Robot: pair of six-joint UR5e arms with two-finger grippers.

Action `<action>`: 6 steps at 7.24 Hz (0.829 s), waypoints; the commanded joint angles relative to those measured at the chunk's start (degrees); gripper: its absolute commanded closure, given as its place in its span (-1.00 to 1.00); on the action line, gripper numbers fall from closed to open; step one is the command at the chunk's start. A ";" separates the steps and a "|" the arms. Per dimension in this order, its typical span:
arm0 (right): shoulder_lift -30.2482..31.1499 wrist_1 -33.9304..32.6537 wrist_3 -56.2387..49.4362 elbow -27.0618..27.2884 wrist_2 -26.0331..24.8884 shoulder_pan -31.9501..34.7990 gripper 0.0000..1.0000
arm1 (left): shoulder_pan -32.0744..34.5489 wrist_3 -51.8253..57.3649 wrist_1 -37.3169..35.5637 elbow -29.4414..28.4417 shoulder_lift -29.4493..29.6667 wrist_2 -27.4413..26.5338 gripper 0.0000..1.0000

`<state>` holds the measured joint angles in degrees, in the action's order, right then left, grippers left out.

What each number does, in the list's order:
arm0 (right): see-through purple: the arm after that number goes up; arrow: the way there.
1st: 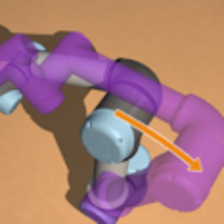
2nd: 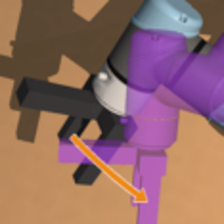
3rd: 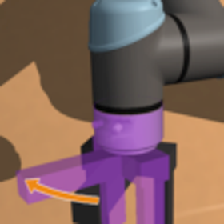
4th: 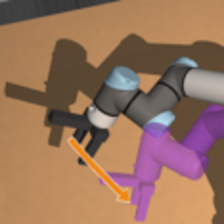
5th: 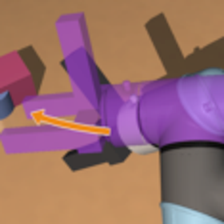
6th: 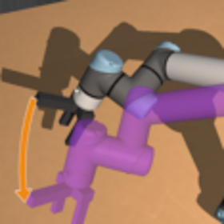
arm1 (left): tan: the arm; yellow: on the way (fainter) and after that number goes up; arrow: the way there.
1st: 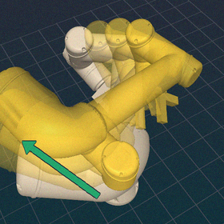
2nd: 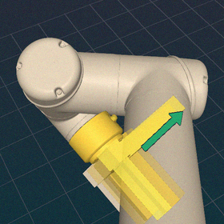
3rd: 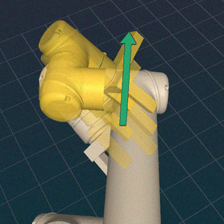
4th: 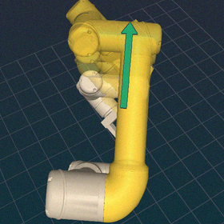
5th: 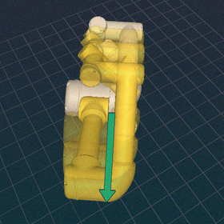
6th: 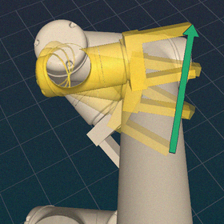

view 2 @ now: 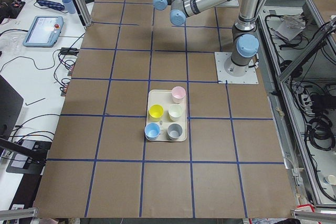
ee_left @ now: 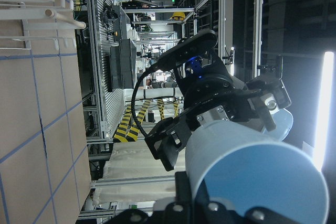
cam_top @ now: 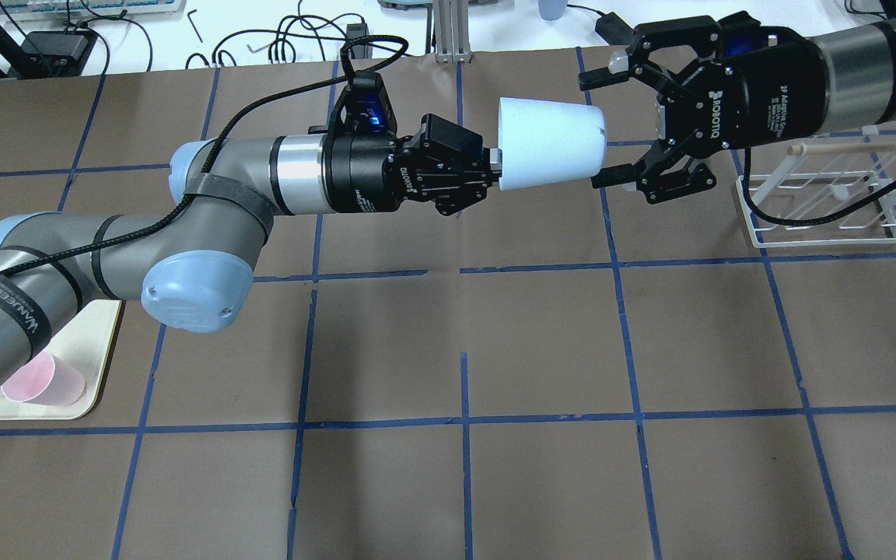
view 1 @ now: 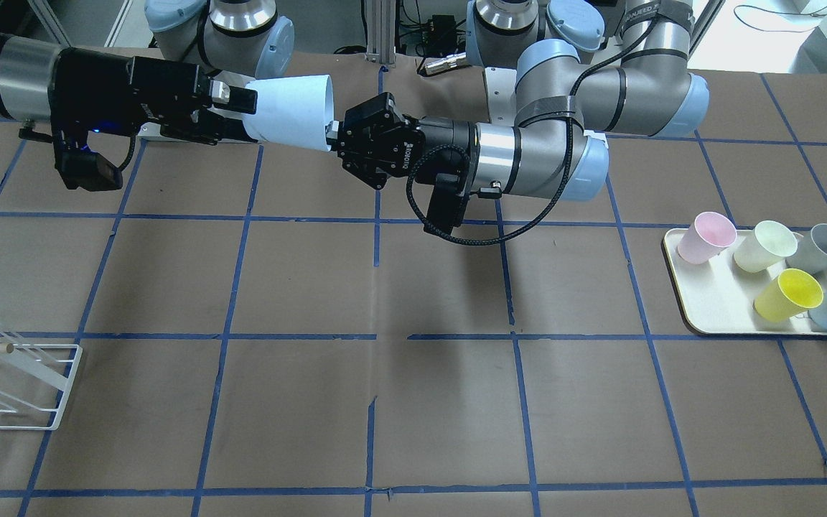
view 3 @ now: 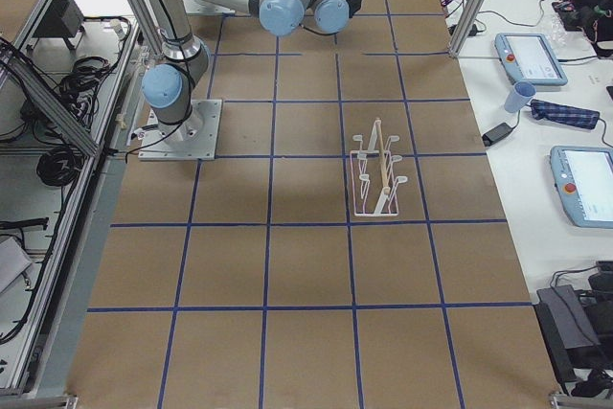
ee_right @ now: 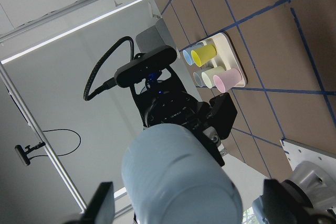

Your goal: Transfer IKEA cup to right arm and place on rack

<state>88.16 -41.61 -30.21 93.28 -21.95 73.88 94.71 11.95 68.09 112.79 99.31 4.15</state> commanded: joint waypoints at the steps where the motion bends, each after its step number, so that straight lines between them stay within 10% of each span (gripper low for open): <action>1: 0.00 0.39 -0.02 -0.03 0.16 1.09 -0.95 | 0.04 0.00 0.02 -0.03 -0.16 -0.11 1.00; 5: 0.70 0.39 -0.29 -0.11 0.16 1.00 -0.17 | -0.05 -0.08 0.02 -0.03 -0.16 -0.28 1.00; 6: 0.70 0.39 -0.20 -0.29 0.16 1.00 -0.10 | -0.05 -1.04 -0.07 -0.12 -0.08 -0.28 0.08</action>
<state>88.75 -41.19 -30.49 93.15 -21.79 74.93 94.71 11.65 68.09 112.72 99.14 3.87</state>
